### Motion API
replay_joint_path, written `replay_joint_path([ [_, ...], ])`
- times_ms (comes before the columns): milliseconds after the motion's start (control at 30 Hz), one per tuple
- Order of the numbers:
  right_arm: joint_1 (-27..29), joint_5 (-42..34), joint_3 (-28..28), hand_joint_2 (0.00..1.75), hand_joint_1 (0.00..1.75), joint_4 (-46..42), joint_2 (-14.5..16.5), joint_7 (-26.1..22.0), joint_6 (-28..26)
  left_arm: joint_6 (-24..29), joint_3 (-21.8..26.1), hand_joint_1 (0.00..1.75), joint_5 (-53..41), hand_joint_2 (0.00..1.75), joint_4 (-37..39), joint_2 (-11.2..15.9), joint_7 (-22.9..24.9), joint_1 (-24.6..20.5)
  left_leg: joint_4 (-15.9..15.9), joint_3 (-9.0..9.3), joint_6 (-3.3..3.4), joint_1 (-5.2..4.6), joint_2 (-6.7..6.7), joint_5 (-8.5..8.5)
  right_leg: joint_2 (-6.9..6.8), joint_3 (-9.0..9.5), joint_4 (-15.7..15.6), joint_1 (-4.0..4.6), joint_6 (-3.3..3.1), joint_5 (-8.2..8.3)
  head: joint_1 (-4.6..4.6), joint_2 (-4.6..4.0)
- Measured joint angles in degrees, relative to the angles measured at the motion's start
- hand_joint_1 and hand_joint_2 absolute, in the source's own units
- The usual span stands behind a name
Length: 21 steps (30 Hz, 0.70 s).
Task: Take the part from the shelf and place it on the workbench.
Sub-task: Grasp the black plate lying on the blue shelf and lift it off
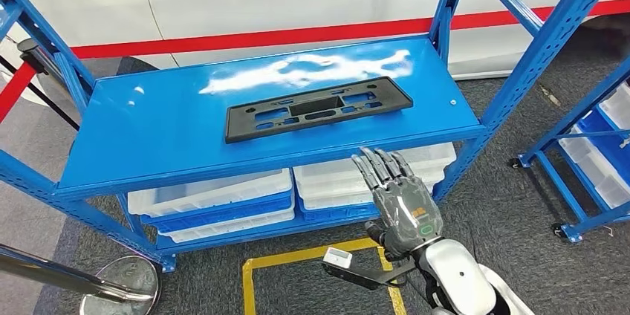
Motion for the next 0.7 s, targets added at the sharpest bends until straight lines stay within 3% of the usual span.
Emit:
replay_joint_path([
  [33,-0.5,-0.2,0.1,1.75,0.0,0.4,0.4,0.2,0.2,0.0,0.0,0.0,-0.1,0.0,0.0,0.1,0.0,0.0,-0.5,-0.38,0.07,0.0,0.04,1.52,-0.1,0.55,0.0,0.03,0.01,-0.45,0.0,0.0],
  [67,-1.0,-0.3,0.2,1.75,0.0,0.9,0.9,0.5,0.4,0.0,0.0,0.0,-0.3,0.0,0.0,0.1,0.0,0.0,-3.2,0.35,0.26,-0.02,0.07,4.08,-0.15,1.24,0.0,0.05,0.07,-0.97,0.0,0.0],
  [133,-2.5,-0.5,0.5,1.75,0.0,2.2,1.8,1.3,1.2,0.0,0.0,0.0,-0.8,0.0,0.1,0.3,-0.1,0.1,-10.4,3.08,0.98,-0.25,0.25,8.48,-0.19,2.35,-0.1,0.14,0.39,-2.07,0.04,0.0],
  [167,-3.5,-0.6,0.7,1.75,0.0,3.1,2.3,1.9,1.7,-0.1,0.0,0.0,-1.1,0.0,0.2,0.5,-0.2,0.1,-13.0,4.29,1.48,-0.44,0.38,9.24,-0.17,2.68,-0.2,0.2,0.66,-2.48,0.04,0.0],
  [267,-6.3,-0.6,1.2,1.75,0.0,6.1,3.8,3.5,2.8,-0.5,0.0,0.0,-2.0,0.0,0.3,1.2,-0.5,0.1,-15.2,5.69,2.71,-0.74,0.44,8.22,-0.17,3.43,-0.4,0.35,1.55,-2.51,0.01,0.0],
  [333,-8.1,-0.7,1.3,1.75,0.0,7.7,4.4,4.5,3.2,-0.7,0.0,0.0,-2.4,0.0,0.3,1.5,-0.8,0.2,-16.4,6.93,3.29,-0.47,0.25,8.0,-0.16,3.24,1.4,0.31,2.02,-2.45,0.04,0.0],
  [400,-9.4,-0.7,1.4,1.75,0.0,9.4,4.8,5.7,3.0,-0.8,0.0,0.0,-2.6,0.0,0.3,1.7,-0.8,0.2,-17.2,8.35,3.82,-0.25,0.11,7.62,0.05,0.26,6.7,0.22,2.35,-4.29,0.06,0.0],
  [467,-9.9,-0.4,1.6,1.75,0.0,11.4,5.3,7.2,2.3,-0.9,0.3,0.0,-2.6,0.0,0.3,1.8,-0.5,0.2,-17.3,9.21,4.08,-0.24,-0.1,6.92,0.23,-4.55,13.1,0.21,2.72,-6.81,0.04,0.0],
  [500,-9.9,-0.4,1.6,1.75,0.0,12.4,5.5,7.7,1.8,-0.9,0.5,0.0,-2.8,0.0,0.3,1.8,-0.5,0.2,-17.3,9.69,4.06,-0.25,-0.24,6.48,0.26,-6.54,14.8,0.2,2.86,-7.08,0.05,0.0],
  [533,-9.9,-0.5,1.7,1.75,0.0,13.3,5.7,7.8,1.5,-1.0,0.7,0.0,-3.1,0.0,0.3,1.9,-0.6,0.3,-17.3,10.31,3.98,-0.26,-0.4,6.0,0.27,-7.65,14.7,0.2,2.88,-6.04,0.05,0.0],
  [633,-9.9,-1.2,1.9,1.75,0.0,15.1,5.8,7.1,1.1,-1.0,0.9,0.0,-3.8,0.0,0.3,2.0,-1.6,0.5,-17.3,12.62,3.39,-0.27,-0.68,4.3,0.28,-6.84,6.3,0.34,2.36,1.73,0.03,0.0],
  [700,-10.0,-1.4,2.1,1.75,0.0,16.0,5.8,6.9,1.1,-1.0,1.0,0.0,-4.0,0.0,0.4,2.1,-1.9,0.6,-17.3,13.29,2.71,-0.29,-0.78,3.3,0.28,-6.25,2.6,0.74,1.72,3.23,0.08,0.0],
])
